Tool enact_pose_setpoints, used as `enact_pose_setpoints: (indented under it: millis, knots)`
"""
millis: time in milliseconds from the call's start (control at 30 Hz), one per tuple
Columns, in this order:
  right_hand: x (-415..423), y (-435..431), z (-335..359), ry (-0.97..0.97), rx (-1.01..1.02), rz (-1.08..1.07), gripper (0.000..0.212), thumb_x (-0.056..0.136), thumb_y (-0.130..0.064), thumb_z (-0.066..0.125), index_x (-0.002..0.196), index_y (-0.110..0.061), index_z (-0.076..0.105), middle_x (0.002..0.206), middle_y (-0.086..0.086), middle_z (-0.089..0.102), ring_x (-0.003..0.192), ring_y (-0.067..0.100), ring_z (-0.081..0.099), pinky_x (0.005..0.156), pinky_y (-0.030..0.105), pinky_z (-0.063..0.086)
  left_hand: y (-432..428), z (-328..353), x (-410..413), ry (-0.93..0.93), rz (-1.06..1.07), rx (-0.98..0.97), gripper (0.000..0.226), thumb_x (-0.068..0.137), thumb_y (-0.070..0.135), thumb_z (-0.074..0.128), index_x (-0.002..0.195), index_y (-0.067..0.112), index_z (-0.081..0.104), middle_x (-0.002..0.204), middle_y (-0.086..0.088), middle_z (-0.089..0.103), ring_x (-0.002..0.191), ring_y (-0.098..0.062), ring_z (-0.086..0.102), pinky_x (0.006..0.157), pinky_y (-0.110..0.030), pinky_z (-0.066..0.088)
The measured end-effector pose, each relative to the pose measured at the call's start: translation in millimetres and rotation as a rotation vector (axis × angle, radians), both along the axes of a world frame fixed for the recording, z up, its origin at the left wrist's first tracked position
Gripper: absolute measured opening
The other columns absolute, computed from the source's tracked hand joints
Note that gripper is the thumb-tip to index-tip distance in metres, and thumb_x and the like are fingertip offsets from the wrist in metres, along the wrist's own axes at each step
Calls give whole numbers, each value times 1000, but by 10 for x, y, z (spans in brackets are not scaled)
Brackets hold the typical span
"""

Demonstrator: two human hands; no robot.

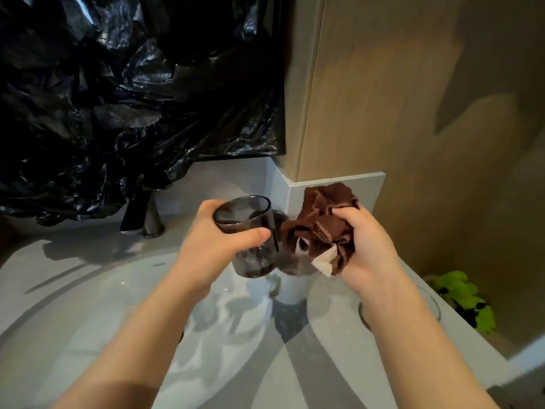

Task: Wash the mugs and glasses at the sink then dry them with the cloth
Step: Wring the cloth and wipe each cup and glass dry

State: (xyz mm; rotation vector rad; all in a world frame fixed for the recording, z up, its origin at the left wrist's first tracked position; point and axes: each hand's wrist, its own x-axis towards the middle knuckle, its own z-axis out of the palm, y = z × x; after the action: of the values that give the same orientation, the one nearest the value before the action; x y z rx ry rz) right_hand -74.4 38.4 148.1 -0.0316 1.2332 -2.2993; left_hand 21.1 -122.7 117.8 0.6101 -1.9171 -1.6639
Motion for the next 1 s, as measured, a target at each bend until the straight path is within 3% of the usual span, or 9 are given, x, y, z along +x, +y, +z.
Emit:
enact_pose_setpoints:
  millis: [67,133,200,367,500,600,767,1000]
  knots:
    - [-191,212,55,115,89,-60,21,92,0,44,102,-9,61,92,19,60,71,28,56,40,22,46,249,24,-242,23,-42,-10,71,40,33,88,101,30,51,98,4,66,89,-11,65,72,-27,50]
    - [-389,409,76,241,203,-121,21,91,0,47,105,-6,62,95,20,62,76,27,59,61,32,53,479,22,-513,24,-79,-7,71,52,25,92,108,24,50,101,3,65,88,-9,64,70,-23,49]
    - [-571,581,78,323,285,-158,18,90,1,50,98,-7,64,93,18,62,80,27,60,75,40,51,686,-2,-794,5,-103,-35,73,57,25,90,116,23,46,107,3,63,96,-12,62,78,-25,49]
    - [-966,937,-66,359,388,-191,24,89,1,52,106,-10,65,92,14,65,74,22,64,66,33,55,1171,-175,-1354,-75,-134,-114,71,64,29,86,115,29,36,109,9,52,102,-12,51,81,-23,40]
    - [-1212,1152,-281,323,455,-200,27,89,2,53,110,-9,65,88,12,63,75,23,60,68,35,53,1375,-436,-1572,-124,-95,-99,75,64,28,85,124,24,40,111,7,54,101,-13,52,80,-23,39]
    - [-1343,1243,-464,302,487,-179,26,88,3,54,107,-10,66,86,11,61,71,22,57,66,34,51,1403,-653,-1638,-159,-69,-97,78,56,26,88,118,26,41,112,3,60,104,-18,58,87,-32,48]
    - [-1424,1260,-713,263,495,-118,25,86,6,53,102,-10,66,84,10,60,71,21,55,66,33,47,1408,-865,-1620,-234,-56,-159,89,30,50,80,109,32,43,113,0,58,103,-16,61,93,-40,50]
    - [-1414,1219,-803,231,475,-77,26,86,7,53,104,-8,65,75,6,59,62,17,54,62,29,46,1405,-1086,-1640,-309,-103,-207,98,30,52,80,118,26,46,116,-2,58,103,-15,61,95,-39,50]
